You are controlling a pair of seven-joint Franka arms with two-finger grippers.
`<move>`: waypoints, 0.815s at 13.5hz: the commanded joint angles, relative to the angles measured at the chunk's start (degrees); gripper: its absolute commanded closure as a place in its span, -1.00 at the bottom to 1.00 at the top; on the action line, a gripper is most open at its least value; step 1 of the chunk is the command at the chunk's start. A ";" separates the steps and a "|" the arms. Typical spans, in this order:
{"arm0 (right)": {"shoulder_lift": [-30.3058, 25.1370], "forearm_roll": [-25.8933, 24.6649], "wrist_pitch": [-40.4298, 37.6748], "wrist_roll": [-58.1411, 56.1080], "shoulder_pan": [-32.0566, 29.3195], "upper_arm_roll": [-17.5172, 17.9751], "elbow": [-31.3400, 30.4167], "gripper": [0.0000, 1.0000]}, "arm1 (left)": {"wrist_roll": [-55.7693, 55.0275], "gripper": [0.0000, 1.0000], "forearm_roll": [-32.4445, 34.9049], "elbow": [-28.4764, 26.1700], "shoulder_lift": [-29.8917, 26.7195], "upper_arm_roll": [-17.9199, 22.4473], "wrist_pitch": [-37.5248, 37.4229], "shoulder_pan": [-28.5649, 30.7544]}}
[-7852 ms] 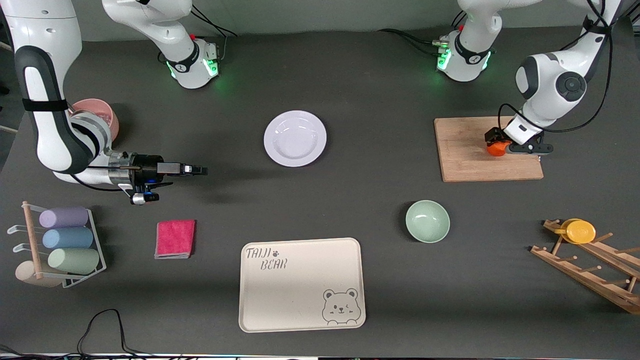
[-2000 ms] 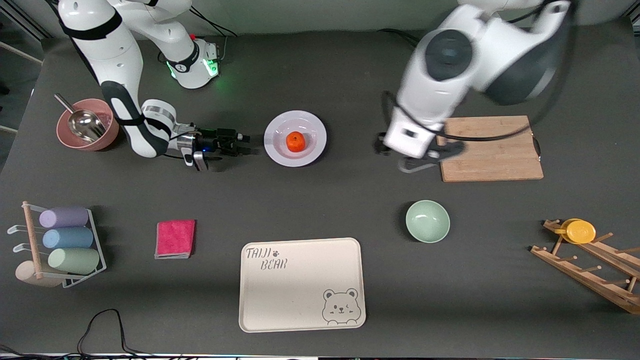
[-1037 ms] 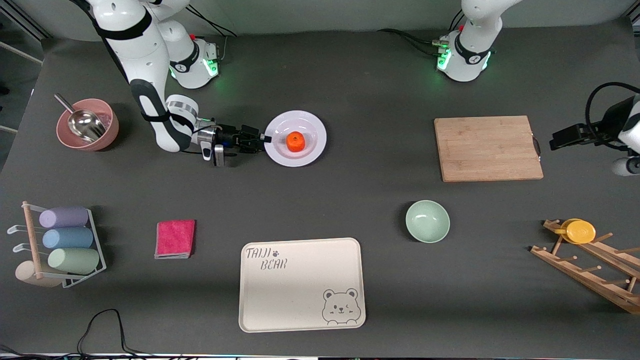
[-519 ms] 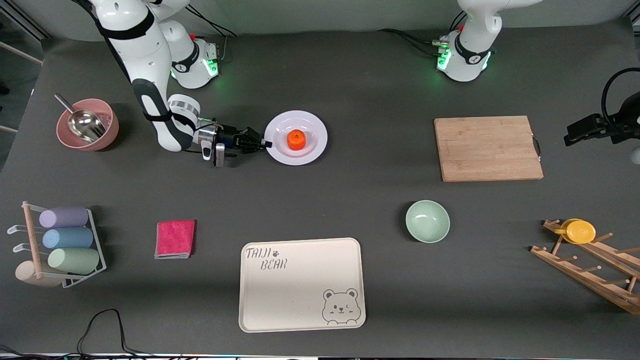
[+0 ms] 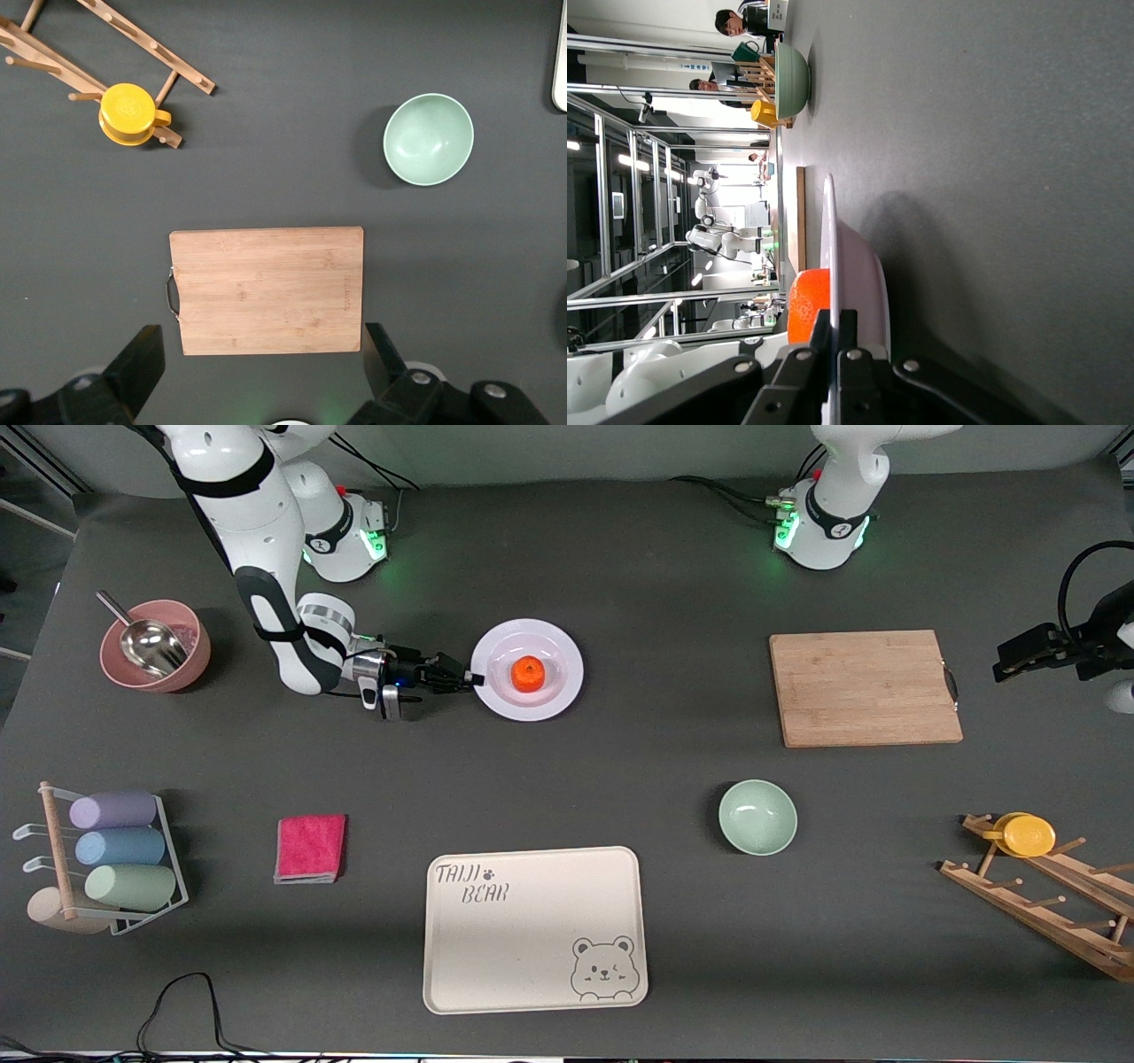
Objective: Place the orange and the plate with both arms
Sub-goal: 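Grasp the white plate rim with the right gripper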
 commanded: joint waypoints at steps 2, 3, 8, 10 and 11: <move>-1.31 0.31 -2.42 7.40 -0.22 -0.62 2.89 1.00 | 1.40 -1.00 -0.44 -2.11 -1.11 -0.29 3.07 -1.46; -1.93 -0.91 -2.42 9.60 -1.00 -1.14 3.94 1.00 | 1.40 -1.00 -0.27 -2.02 -1.11 -0.30 3.26 -1.64; -2.55 -4.87 -2.33 21.55 -3.38 -2.73 14.03 1.00 | 1.66 -1.00 -0.09 -1.58 -1.03 -0.39 3.43 -1.73; -0.89 -6.62 -2.33 28.13 -4.08 -4.22 21.06 1.00 | 2.19 -1.00 -0.35 -1.32 -1.11 -0.39 3.35 -1.64; 0.51 -6.89 -2.16 30.60 -4.78 -4.31 25.10 1.00 | 2.71 -1.00 -0.44 -1.41 -1.11 -0.39 3.26 -1.73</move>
